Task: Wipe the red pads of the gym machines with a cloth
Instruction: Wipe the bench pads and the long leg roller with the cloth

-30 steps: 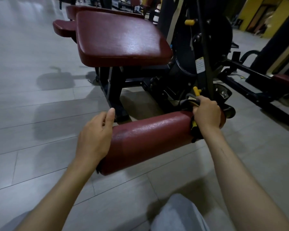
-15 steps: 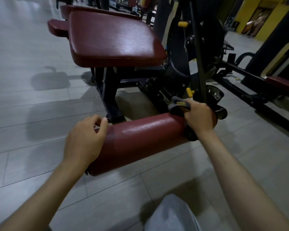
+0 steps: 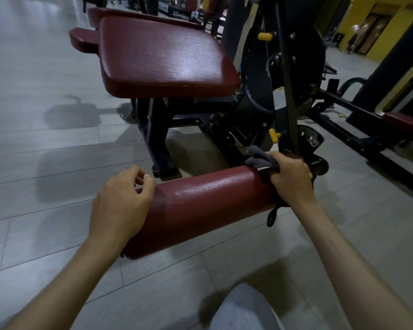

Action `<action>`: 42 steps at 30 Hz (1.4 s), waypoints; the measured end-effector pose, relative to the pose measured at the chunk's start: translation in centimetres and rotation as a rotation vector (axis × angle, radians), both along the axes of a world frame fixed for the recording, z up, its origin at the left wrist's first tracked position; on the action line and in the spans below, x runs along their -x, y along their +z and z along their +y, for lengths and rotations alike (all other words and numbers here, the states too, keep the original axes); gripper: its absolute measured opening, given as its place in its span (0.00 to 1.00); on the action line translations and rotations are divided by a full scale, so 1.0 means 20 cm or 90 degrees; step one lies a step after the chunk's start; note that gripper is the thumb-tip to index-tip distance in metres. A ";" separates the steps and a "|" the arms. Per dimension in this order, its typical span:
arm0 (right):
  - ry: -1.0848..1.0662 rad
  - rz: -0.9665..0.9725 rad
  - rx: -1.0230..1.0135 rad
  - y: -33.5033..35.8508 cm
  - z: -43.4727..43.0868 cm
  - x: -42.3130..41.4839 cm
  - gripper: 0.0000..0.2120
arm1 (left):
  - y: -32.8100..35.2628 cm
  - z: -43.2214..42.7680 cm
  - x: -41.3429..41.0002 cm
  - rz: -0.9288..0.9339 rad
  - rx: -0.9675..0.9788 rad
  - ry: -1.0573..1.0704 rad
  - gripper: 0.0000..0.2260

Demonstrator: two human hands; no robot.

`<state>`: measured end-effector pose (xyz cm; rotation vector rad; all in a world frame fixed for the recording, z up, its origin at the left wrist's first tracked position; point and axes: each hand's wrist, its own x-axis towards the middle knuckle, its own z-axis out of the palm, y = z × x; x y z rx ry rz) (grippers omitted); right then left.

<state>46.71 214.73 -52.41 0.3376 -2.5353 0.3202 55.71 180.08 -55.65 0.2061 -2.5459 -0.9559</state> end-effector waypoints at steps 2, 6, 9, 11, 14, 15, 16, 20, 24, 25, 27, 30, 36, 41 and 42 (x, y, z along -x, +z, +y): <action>0.055 -0.010 -0.005 -0.01 0.03 -0.02 0.19 | 0.00 0.00 -0.01 0.003 -0.001 0.000 0.09; 0.006 -0.041 0.010 0.01 0.15 0.04 0.20 | 0.01 0.00 -0.02 0.013 -0.023 0.000 0.10; -0.137 -0.069 0.117 0.03 0.15 0.09 0.17 | 0.01 0.00 -0.02 0.018 -0.028 0.001 0.10; -0.174 -0.057 0.109 0.02 0.05 0.05 0.14 | 0.01 0.00 -0.02 0.018 -0.023 0.008 0.11; -0.112 -0.044 0.067 0.01 -0.18 -0.10 0.13 | 0.01 0.01 -0.02 0.014 -0.013 0.014 0.11; -0.074 -0.045 0.073 0.01 -0.27 -0.16 0.13 | 0.02 0.01 -0.02 0.015 -0.009 0.013 0.11; -0.041 -0.043 0.075 0.02 -0.35 -0.21 0.12 | 0.02 0.01 -0.02 0.013 -0.002 0.008 0.11; -0.062 -0.108 -0.082 0.09 -0.61 -0.21 0.08 | 0.02 -0.01 -0.01 -0.006 0.030 -0.039 0.11; -0.094 -0.340 -0.165 0.21 -0.71 0.13 0.11 | 0.02 -0.01 -0.03 0.010 0.064 -0.071 0.10; -0.083 -0.402 -0.179 0.22 -0.73 0.19 0.12 | 0.02 -0.01 -0.03 0.011 0.072 -0.076 0.09; -0.075 -0.494 -0.192 0.21 -0.73 0.27 0.13 | 0.02 -0.02 -0.04 0.010 0.072 -0.084 0.09; -0.094 -0.501 -0.190 0.18 -0.72 0.28 0.15 | 0.02 -0.04 -0.03 0.013 -0.001 -0.099 0.12; -0.041 -0.170 0.012 0.06 -0.50 -0.10 0.06 | -0.01 -0.07 -0.02 0.057 -0.162 -0.125 0.14; 0.058 -0.107 0.218 -0.15 -0.33 -0.33 0.28 | -0.01 -0.06 -0.02 0.069 -0.169 -0.123 0.14; 0.012 -0.098 0.221 -0.19 -0.34 -0.31 0.28 | -0.02 -0.06 -0.02 0.069 -0.164 -0.120 0.15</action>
